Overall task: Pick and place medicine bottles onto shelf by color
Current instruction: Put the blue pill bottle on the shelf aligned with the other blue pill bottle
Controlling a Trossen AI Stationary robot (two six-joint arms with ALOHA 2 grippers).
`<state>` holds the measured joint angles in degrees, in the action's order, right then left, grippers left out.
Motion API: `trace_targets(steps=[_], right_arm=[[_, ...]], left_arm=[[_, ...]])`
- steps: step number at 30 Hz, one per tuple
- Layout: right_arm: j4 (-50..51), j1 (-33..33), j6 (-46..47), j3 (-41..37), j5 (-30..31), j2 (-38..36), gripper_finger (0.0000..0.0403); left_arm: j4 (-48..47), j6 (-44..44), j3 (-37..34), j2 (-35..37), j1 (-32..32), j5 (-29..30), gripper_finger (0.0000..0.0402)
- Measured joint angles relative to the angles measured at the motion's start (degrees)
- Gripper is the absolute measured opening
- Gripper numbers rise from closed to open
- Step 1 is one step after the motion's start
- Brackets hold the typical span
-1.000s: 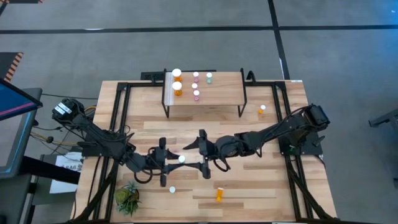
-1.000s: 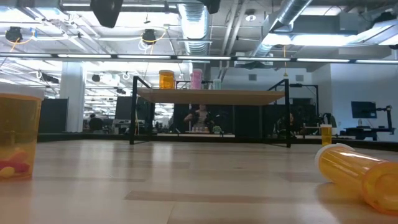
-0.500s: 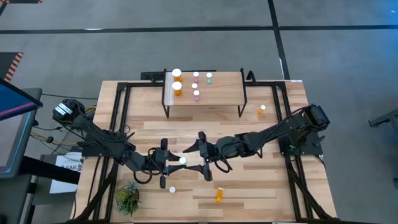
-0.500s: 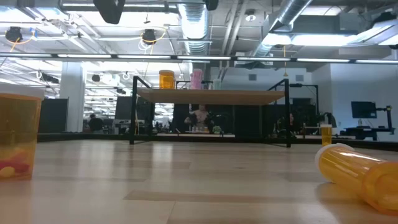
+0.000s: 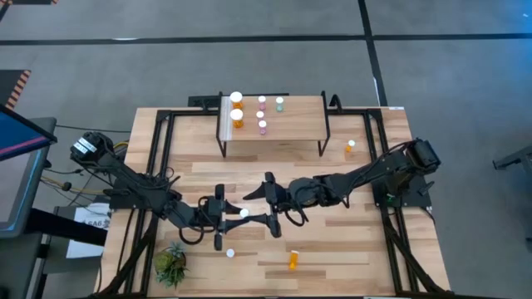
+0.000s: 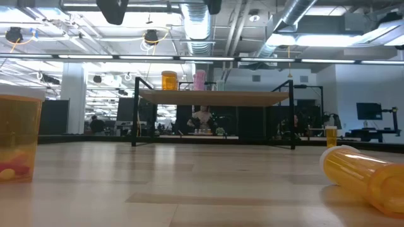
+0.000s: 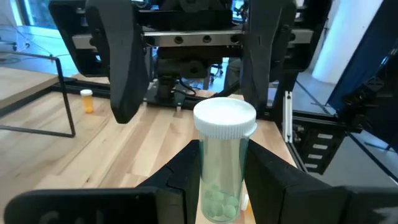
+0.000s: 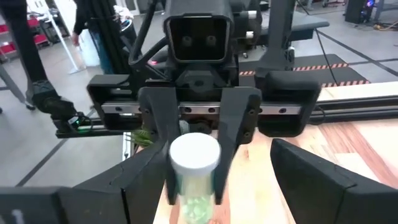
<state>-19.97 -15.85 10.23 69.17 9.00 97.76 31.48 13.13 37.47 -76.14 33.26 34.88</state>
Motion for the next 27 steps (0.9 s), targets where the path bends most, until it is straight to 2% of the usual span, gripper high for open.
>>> trace_targets(steps=[27], right_arm=[[-2.0,0.2,-0.1,0.0,-0.1,0.0,0.0302]], left_arm=[[2.8,-1.5,0.0,0.0,-0.4,0.3,0.0089]])
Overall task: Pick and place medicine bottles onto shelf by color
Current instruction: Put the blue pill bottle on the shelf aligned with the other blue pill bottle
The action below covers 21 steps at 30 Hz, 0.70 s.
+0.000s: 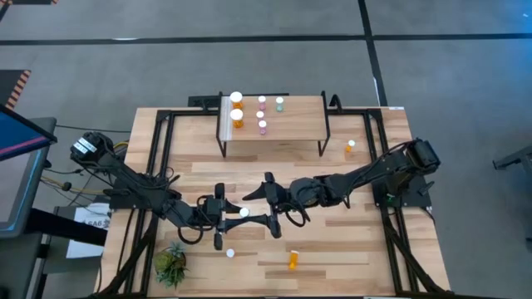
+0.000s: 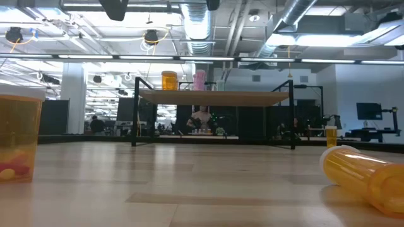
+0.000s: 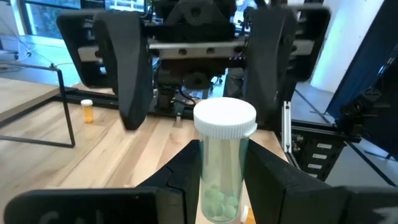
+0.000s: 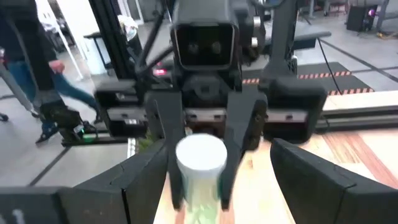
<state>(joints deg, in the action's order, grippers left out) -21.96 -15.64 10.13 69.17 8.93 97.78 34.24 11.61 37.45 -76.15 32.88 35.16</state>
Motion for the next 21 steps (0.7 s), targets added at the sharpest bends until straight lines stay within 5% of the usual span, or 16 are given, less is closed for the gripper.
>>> trace_targets(steps=[15,21], right_arm=[[0.1,0.0,0.0,0.0,0.0,0.0,0.03],[0.7,0.0,0.0,0.0,0.0,0.0,0.0268]], left_arm=[[0.0,0.1,0.0,0.0,-0.3,-0.3,0.0089],[0.0,0.1,0.0,0.0,-0.3,-0.3,0.0089]])
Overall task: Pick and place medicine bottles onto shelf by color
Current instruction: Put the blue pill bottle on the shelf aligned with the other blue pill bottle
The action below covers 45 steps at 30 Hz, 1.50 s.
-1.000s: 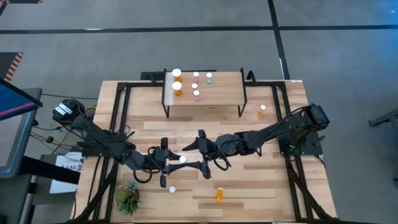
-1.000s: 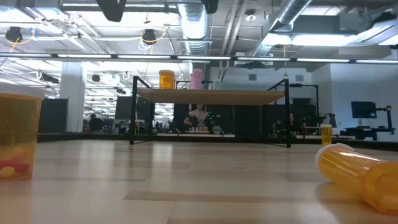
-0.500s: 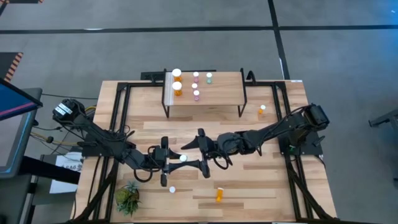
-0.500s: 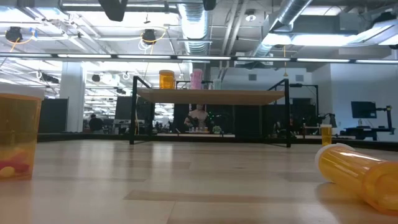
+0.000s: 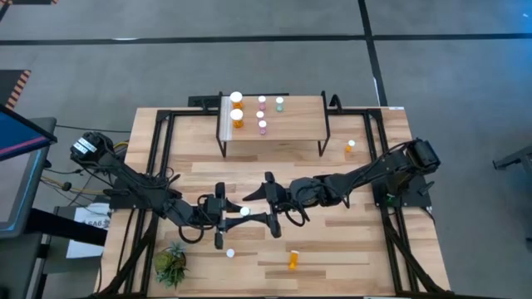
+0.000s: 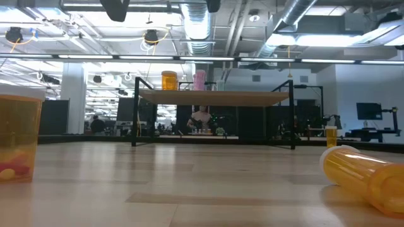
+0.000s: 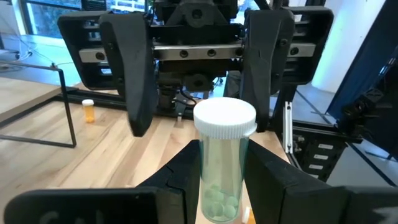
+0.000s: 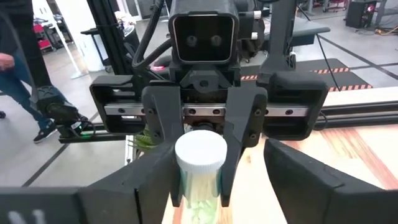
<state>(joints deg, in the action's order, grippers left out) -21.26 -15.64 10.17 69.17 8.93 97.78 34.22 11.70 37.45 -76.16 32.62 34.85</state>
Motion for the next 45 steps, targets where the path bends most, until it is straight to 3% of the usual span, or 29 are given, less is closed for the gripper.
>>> trace_targets(steps=[20,38,45], right_arm=[[0.8,0.4,0.5,0.0,-2.8,0.0,0.0125],[1.1,1.2,0.3,0.0,-3.2,0.1,0.0124],[1.1,2.6,0.5,0.0,-2.7,0.1,0.0124]], left_arm=[[-0.2,0.2,-0.1,0.0,0.0,0.1,0.0089],[-3.4,0.3,0.0,0.8,0.0,0.9,0.009],[-11.3,3.7,0.0,3.9,0.1,4.5,0.0133]])
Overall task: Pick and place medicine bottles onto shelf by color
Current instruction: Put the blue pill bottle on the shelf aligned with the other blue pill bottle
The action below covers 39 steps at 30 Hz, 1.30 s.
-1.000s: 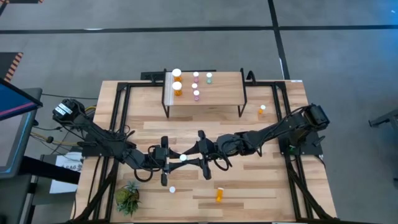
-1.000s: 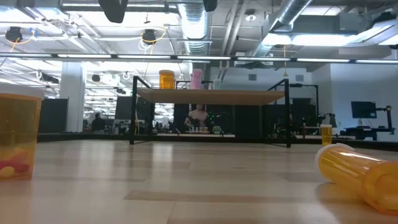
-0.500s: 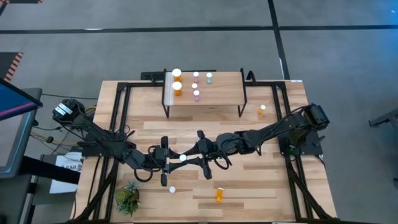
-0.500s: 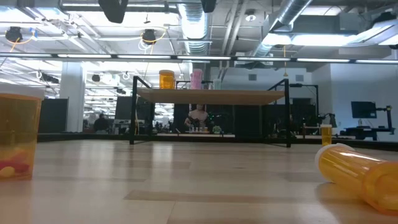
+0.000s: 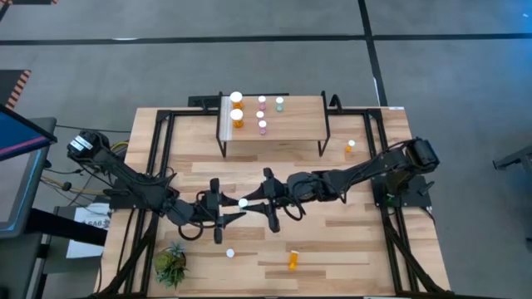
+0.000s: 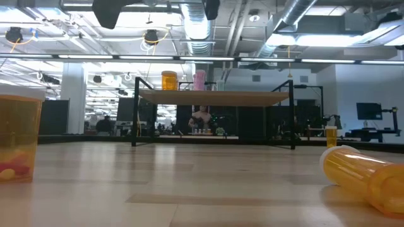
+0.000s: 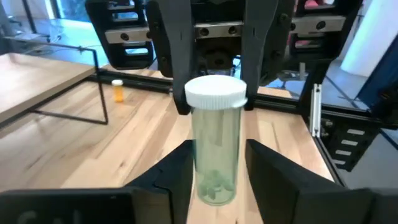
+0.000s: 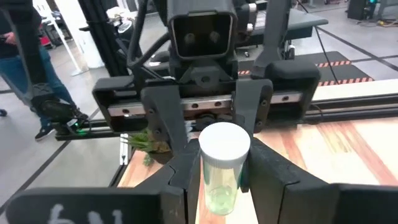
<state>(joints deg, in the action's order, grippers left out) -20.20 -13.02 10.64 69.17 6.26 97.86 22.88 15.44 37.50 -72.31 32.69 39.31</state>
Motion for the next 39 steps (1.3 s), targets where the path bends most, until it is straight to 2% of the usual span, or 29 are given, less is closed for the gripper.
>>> trace_targets(steps=[8,13,18,23,28,32,39], right_arm=[[0.6,1.6,-0.4,0.0,0.0,0.0,0.0123],[0.9,3.9,-0.6,0.0,0.1,-0.1,0.0123],[2.7,7.0,-0.6,0.0,0.1,-0.1,0.0124],[3.2,10.5,-0.8,0.0,0.0,-0.2,0.0124],[6.9,14.3,-1.9,0.0,-0.1,-2.2,0.0124],[13.1,16.9,-2.6,0.0,-0.1,-6.7,0.0124],[21.3,19.9,-6.6,-0.1,-0.2,-16.3,0.0124]], left_arm=[[-2.1,0.1,0.0,0.1,0.1,2.8,0.0188],[-8.8,2.1,0.0,2.2,1.6,9.5,0.021],[-18.2,7.7,-0.1,6.8,4.6,17.8,0.0219],[-26.0,14.2,-0.1,8.6,7.5,22.7,0.022],[-32.8,22.1,-0.1,8.5,8.7,23.5,0.022],[-36.3,27.2,-0.1,8.5,9.4,23.6,0.022],[-37.3,30.4,-0.3,8.5,9.8,24.1,0.022]])
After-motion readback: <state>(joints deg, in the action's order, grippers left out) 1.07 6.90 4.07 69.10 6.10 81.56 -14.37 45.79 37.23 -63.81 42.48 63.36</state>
